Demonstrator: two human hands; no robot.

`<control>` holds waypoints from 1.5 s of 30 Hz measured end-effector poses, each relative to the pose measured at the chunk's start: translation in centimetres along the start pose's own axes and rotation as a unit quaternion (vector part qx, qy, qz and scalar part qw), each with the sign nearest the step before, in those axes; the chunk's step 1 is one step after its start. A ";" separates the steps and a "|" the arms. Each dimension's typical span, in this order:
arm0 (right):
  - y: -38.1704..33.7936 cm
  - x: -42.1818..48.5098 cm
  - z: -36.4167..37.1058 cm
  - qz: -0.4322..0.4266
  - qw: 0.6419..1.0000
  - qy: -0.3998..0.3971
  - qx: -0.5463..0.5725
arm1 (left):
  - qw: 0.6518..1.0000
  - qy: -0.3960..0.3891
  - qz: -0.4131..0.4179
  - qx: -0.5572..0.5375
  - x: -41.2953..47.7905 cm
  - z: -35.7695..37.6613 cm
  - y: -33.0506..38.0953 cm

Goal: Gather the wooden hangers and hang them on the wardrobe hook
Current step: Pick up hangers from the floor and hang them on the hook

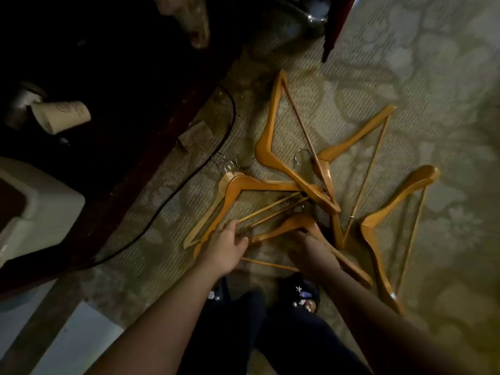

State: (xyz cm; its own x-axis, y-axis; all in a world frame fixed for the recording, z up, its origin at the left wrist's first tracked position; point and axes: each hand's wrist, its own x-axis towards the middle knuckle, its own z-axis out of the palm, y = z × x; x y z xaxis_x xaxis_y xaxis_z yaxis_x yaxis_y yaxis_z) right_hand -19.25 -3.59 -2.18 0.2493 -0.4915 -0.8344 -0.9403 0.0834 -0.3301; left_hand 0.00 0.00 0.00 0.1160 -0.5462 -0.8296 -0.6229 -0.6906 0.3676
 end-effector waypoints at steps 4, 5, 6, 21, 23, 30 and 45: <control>0.5 5.5 0.1 -0.003 0.998 0.056 -0.003 | 0.999 0.029 -0.026 -0.003 5.4 1.5 -1.1; 0.5 7.0 0.1 -0.004 0.998 0.068 -0.008 | 0.999 0.038 -0.031 -0.006 6.9 1.8 -1.3; 0.4 8.4 0.1 -0.006 0.997 0.082 -0.012 | 0.998 0.048 -0.037 -0.012 8.3 2.0 -1.5; -1.3 24.5 -0.5 -0.052 0.935 0.311 -0.162 | 0.969 0.184 -0.035 0.159 22.6 3.5 -5.2; -1.0 25.3 -0.6 -0.053 0.932 0.319 -0.163 | 0.963 0.208 -0.033 0.166 23.0 4.0 -5.2; -0.8 22.5 -1.4 -0.071 0.926 0.347 -0.132 | 0.975 0.223 0.002 0.009 20.6 1.3 -3.5; -2.8 -1.9 -8.0 -0.075 0.944 0.316 -0.068 | 0.954 0.015 -0.047 -0.296 -3.0 -8.2 0.5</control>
State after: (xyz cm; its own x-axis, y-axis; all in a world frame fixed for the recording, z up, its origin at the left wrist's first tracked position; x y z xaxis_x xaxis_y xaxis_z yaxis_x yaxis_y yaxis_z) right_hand -18.89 -9.79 3.87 0.2343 -0.9108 -0.3398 -0.9373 -0.1188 -0.3277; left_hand 5.71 -2.62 6.11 0.1773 -0.4749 -0.8620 -0.0630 -0.8795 0.4716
